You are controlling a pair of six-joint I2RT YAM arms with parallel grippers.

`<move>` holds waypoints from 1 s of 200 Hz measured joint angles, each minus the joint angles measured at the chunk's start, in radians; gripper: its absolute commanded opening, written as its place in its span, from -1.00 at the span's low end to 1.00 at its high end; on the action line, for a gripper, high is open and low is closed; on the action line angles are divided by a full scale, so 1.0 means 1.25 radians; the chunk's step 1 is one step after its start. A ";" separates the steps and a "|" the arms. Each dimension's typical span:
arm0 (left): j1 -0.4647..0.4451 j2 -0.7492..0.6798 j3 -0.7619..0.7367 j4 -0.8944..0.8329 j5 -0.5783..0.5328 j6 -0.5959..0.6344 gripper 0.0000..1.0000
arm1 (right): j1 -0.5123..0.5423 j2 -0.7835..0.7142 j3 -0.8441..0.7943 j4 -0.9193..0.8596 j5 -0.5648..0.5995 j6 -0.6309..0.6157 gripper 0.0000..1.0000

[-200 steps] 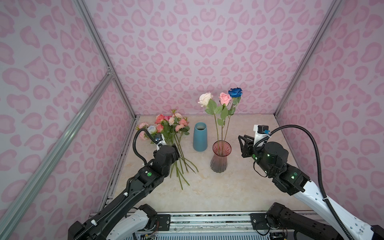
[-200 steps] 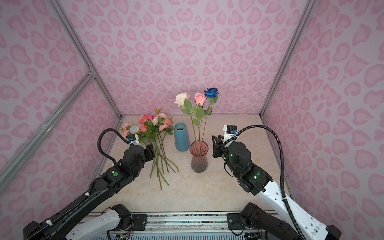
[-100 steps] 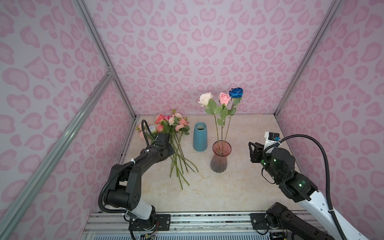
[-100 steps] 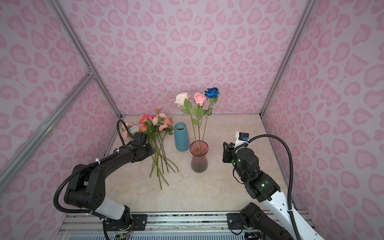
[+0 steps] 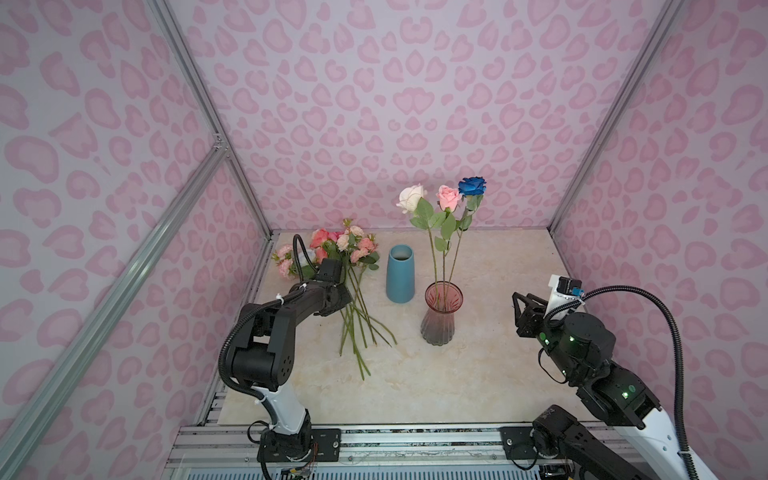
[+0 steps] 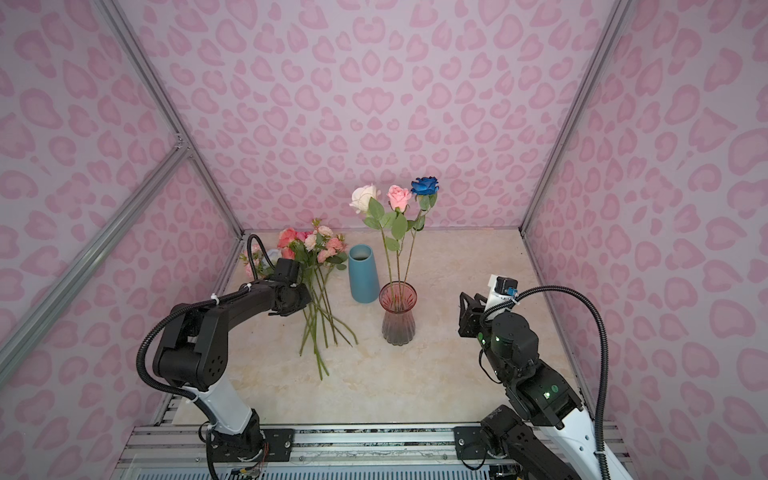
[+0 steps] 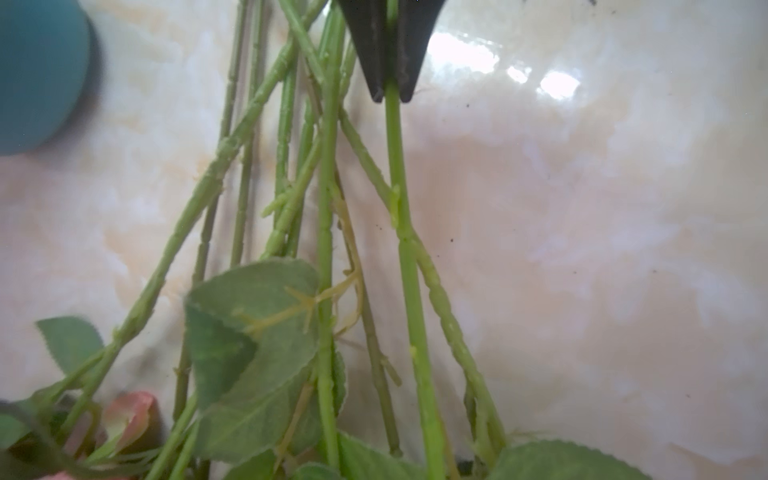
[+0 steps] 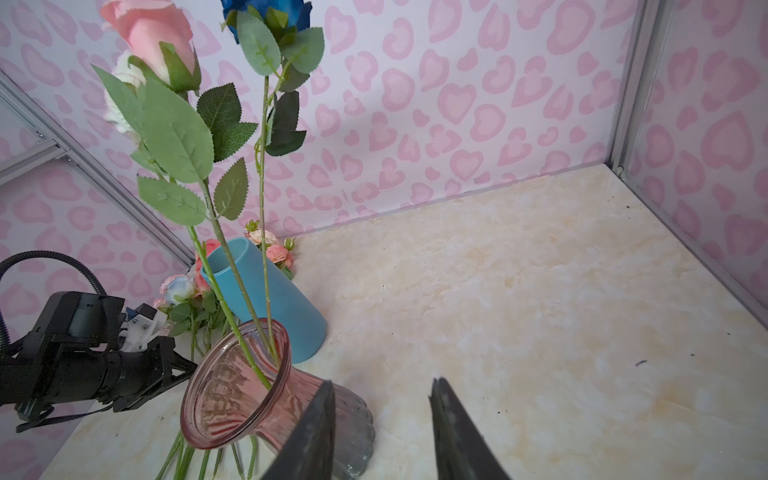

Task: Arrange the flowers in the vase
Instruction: 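Grasp a pale blue rose stem with the left gripper while the right gripper backs away, then lift the pale blue rose upright toward the right gripper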

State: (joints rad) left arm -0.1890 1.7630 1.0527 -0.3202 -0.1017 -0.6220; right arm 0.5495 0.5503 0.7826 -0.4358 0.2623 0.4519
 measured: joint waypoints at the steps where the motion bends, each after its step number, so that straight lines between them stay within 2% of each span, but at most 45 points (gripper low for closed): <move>1: 0.000 -0.001 0.000 -0.001 0.000 0.000 -0.93 | 0.000 0.000 0.000 -0.001 0.000 0.000 -0.21; 46: 0.000 -0.112 0.002 -0.049 -0.018 0.017 -0.93 | 0.000 -0.007 0.016 -0.018 -0.001 0.006 -0.21; 76: -0.009 -0.216 0.052 -0.108 -0.017 0.027 -0.93 | 0.000 0.019 0.038 -0.017 -0.018 0.006 -0.20; 117: -0.041 -0.367 0.132 -0.125 0.031 0.048 -0.93 | 0.000 0.061 0.082 -0.012 -0.066 0.002 -0.17; 144: -0.096 -0.451 0.139 -0.094 0.080 0.079 -0.94 | 0.001 0.085 0.101 0.019 -0.175 -0.019 -0.12; 165: -0.174 -0.522 0.125 -0.009 0.125 0.124 -0.94 | 0.030 0.107 0.114 0.058 -0.269 -0.028 -0.10; 181: -0.220 -0.559 0.110 0.055 0.147 0.154 -0.94 | 0.081 0.125 0.125 0.074 -0.276 -0.040 -0.09; 200: -0.276 -0.600 0.074 0.154 0.159 0.188 -0.94 | 0.159 0.147 0.132 0.107 -0.246 -0.066 0.23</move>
State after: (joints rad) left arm -0.5339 1.0126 1.1454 -0.1280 0.0971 -0.3866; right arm 0.7486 0.7341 0.9482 -0.3023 -0.0452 0.3698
